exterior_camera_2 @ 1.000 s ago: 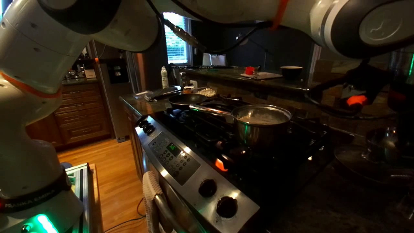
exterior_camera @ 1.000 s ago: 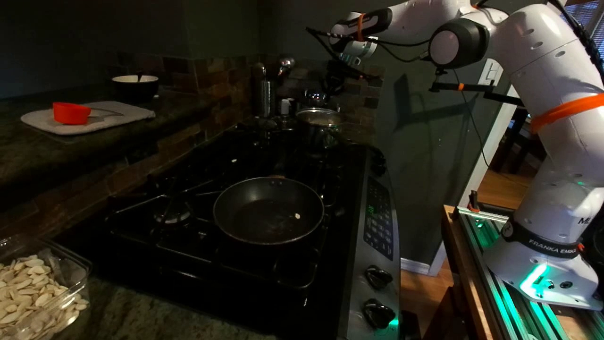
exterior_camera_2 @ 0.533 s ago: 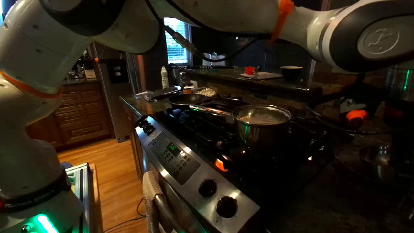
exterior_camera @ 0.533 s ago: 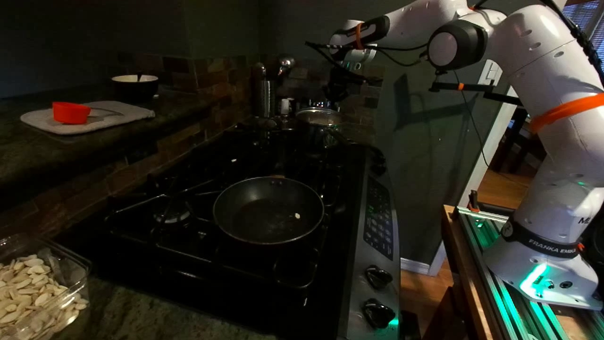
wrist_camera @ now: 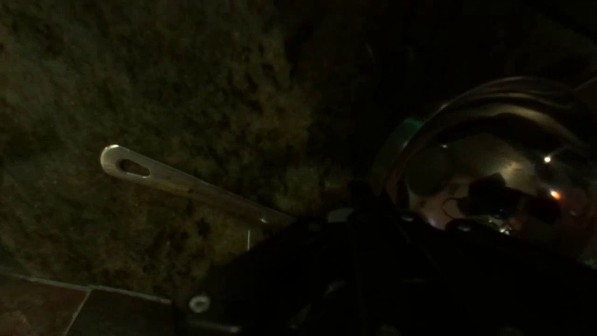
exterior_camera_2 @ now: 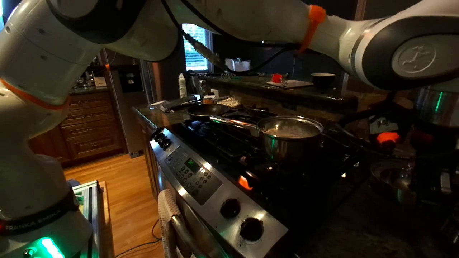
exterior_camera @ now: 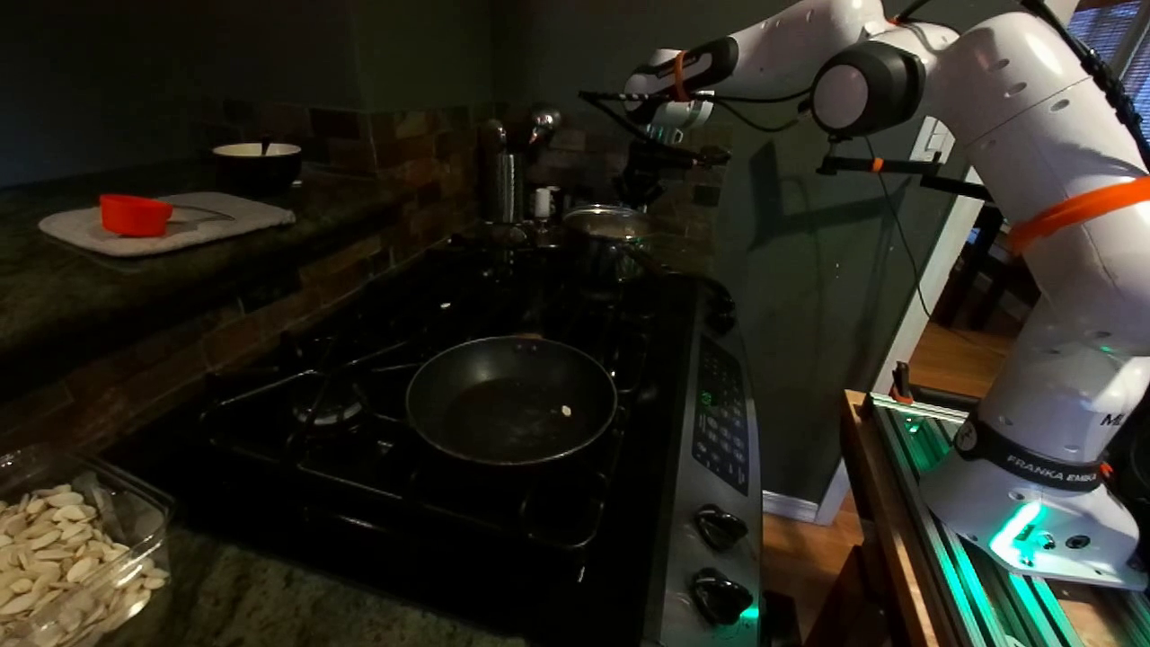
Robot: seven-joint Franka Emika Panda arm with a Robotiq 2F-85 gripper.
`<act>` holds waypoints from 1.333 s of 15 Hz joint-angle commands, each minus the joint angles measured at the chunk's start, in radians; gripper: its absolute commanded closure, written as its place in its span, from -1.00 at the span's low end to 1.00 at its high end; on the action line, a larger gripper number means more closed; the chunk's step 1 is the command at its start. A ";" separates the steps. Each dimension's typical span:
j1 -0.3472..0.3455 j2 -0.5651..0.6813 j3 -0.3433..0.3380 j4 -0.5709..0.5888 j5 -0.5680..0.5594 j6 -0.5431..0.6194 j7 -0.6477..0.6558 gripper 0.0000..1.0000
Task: Move the silver bowl to the right.
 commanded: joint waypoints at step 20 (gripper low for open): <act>-0.024 -0.023 0.073 -0.086 0.027 0.001 -0.345 -0.16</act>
